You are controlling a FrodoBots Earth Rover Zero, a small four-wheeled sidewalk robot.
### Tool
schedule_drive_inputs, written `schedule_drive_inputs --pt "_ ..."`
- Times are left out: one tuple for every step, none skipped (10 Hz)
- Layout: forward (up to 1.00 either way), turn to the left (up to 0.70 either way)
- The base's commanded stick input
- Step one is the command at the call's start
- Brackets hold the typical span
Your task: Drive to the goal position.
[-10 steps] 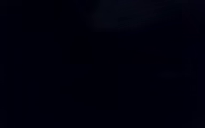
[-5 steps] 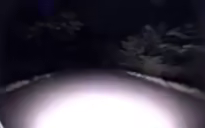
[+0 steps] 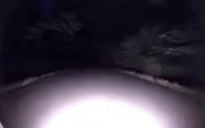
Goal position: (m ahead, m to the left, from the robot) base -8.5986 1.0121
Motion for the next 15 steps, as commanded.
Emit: schedule_drive_inputs --pt "-1.00 0.00" --pt "-1.00 0.00" --pt "-1.00 0.00" --pt "-1.00 0.00" --pt "-1.00 -0.15" --pt "-1.00 -0.27" --pt "-1.00 -0.27" --pt "-1.00 -0.27" --pt "-1.00 -0.27" --pt "-1.00 -0.18" --pt "-1.00 0.00" --pt "-1.00 0.00" --pt "-1.00 0.00" --pt "-1.00 0.00" --pt "-1.00 0.00"
